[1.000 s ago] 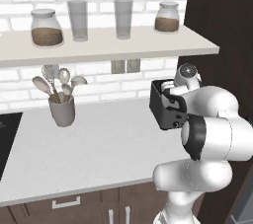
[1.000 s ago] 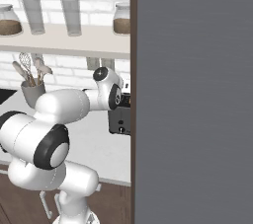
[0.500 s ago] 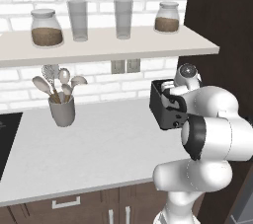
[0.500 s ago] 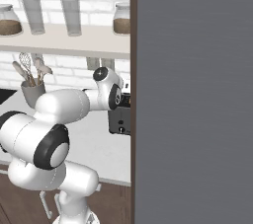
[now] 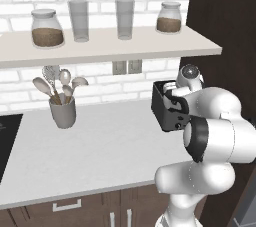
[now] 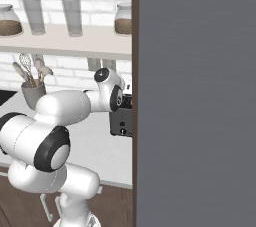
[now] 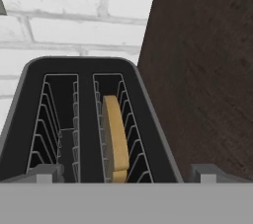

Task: Start the toaster. Once the lever pops up, take the bread to the plate on the dining counter.

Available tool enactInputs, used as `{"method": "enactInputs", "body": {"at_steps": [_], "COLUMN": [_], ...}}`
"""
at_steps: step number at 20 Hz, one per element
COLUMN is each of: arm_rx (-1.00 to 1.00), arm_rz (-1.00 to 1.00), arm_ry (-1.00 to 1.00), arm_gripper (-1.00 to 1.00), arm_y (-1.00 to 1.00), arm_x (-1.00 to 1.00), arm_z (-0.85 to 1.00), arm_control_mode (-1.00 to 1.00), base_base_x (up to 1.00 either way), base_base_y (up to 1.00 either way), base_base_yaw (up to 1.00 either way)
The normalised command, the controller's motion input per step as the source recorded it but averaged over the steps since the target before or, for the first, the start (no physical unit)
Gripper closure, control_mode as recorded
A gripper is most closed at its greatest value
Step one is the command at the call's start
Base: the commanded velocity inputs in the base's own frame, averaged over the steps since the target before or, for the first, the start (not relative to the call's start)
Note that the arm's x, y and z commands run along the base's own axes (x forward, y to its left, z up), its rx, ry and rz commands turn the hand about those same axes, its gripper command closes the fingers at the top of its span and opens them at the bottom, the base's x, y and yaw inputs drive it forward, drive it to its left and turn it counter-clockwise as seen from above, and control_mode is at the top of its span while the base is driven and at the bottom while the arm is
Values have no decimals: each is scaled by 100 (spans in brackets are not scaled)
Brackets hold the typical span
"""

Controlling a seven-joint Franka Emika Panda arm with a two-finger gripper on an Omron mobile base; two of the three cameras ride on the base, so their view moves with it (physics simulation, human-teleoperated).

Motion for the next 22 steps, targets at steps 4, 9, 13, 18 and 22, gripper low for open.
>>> {"method": "enactInputs", "body": {"at_steps": [4, 9, 13, 18, 22], "arm_rx": [0, 0, 0, 0, 0], "arm_rz": [0, 0, 0, 0, 0], "arm_ry": [0, 0, 0, 0, 0], "arm_gripper": [-100, -100, -100, -100, -100], "arm_y": [0, 0, 0, 0, 0], "arm_x": [0, 0, 0, 0, 0], "arm_z": [0, 0, 0, 0, 0], "arm_control_mode": [-100, -100, -100, -100, -100], "base_base_x": [0, 0, 0, 0, 0], "base_base_y": [0, 0, 0, 0, 0], "base_base_yaw": [0, 0, 0, 0, 0]}}
